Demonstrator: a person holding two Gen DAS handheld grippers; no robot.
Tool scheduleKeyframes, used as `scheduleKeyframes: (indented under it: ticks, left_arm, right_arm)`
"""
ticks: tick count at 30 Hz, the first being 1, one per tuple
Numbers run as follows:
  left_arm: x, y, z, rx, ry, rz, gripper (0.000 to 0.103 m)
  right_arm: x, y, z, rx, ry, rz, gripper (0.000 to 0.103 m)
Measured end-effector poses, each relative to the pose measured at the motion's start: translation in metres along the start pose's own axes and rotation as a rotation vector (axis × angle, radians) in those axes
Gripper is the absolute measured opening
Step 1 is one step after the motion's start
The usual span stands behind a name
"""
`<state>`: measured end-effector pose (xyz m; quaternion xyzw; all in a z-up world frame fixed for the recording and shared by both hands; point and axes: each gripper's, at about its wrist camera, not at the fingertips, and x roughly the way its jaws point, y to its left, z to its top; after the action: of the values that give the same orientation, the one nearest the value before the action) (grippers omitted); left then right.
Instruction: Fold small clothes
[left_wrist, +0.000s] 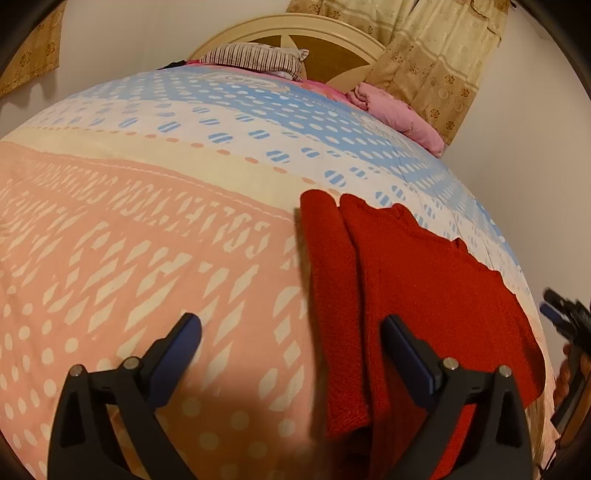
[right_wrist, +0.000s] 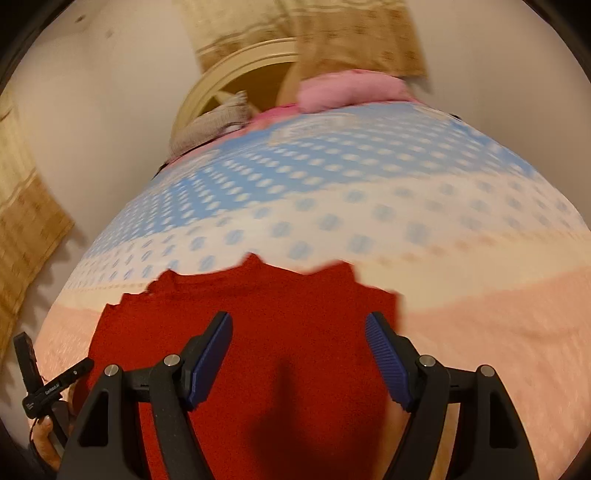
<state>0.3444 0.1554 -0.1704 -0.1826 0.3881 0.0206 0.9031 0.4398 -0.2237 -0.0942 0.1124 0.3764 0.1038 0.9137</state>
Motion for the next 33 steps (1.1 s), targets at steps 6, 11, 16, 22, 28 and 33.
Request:
scheduleKeyframes:
  ticks: [6,11,16,22,28,33]
  left_arm:
    - [0.0,0.002,0.0,-0.001,0.003,0.0,0.103]
    - [0.0,0.001,0.0,0.008,0.011,0.01,0.103]
    - [-0.012,-0.003,-0.007,0.026,0.014,0.047,0.103]
    - [-0.018,-0.011,-0.02,0.102,0.03,0.076,0.103]
    - [-0.013,-0.008,-0.019,0.087,0.046,0.066,0.103]
    - [-0.013,-0.008,-0.019,0.091,0.049,0.07,0.103]
  right_arm:
    - [-0.035,-0.002,-0.036,-0.041,0.021,0.039,0.068]
    - [-0.037,0.005,-0.068,-0.137,0.072,-0.028,0.048]
    - [-0.031,-0.005,-0.093,-0.131,0.148,-0.041,0.023]
    - [-0.032,0.001,-0.113,-0.21,0.214,-0.07,0.017]
    - [-0.056,0.018,-0.103,-0.228,0.145,-0.118,0.018]
    - [-0.052,0.045,-0.081,-0.276,0.053,-0.041,0.038]
